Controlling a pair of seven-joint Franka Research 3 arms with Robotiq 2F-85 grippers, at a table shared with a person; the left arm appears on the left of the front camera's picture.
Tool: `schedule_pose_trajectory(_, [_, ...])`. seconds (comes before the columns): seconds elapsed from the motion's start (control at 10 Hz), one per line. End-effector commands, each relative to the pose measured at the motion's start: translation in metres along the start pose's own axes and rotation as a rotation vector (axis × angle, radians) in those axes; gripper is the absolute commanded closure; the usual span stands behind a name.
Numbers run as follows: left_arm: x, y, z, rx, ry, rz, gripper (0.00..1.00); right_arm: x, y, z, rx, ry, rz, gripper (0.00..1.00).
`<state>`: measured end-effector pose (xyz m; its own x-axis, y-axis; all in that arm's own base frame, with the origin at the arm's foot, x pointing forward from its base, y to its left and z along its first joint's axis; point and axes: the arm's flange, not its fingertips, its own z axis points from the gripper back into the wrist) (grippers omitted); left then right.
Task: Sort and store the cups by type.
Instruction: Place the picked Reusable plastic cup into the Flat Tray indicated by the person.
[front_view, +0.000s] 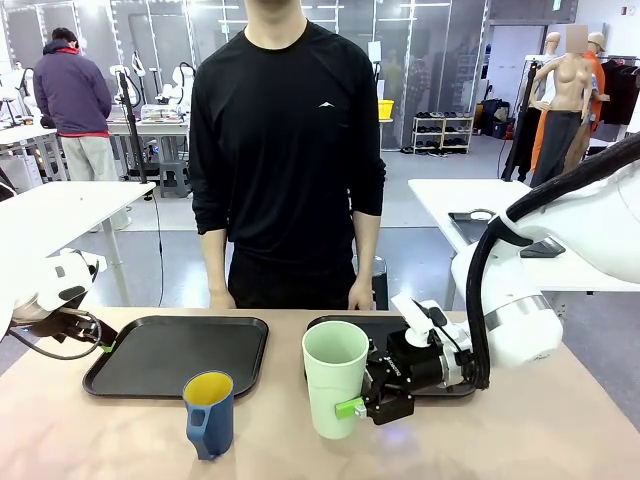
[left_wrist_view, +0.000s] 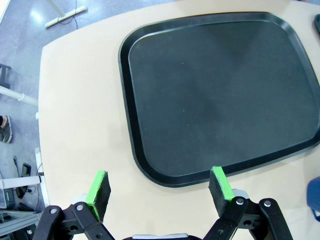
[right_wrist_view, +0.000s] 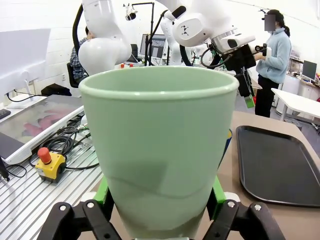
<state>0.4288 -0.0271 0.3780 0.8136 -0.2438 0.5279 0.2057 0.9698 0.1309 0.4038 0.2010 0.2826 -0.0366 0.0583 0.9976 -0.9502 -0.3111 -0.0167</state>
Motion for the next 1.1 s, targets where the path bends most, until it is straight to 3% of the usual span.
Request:
schedule_pose_trajectory(0.0, [-0.0003,0.0,-0.0001,0.003,0.004,-0.007,0.0,0.0008,-0.0008,-0.0017,0.005,-0.003,0.004,0.38])
schedule_pose_trajectory(1.0, [-0.0003,0.0,-0.0001,0.003,0.004,-0.007,0.0,0.0008,-0.0008,-0.0017,0.005,-0.003,0.004,0.38])
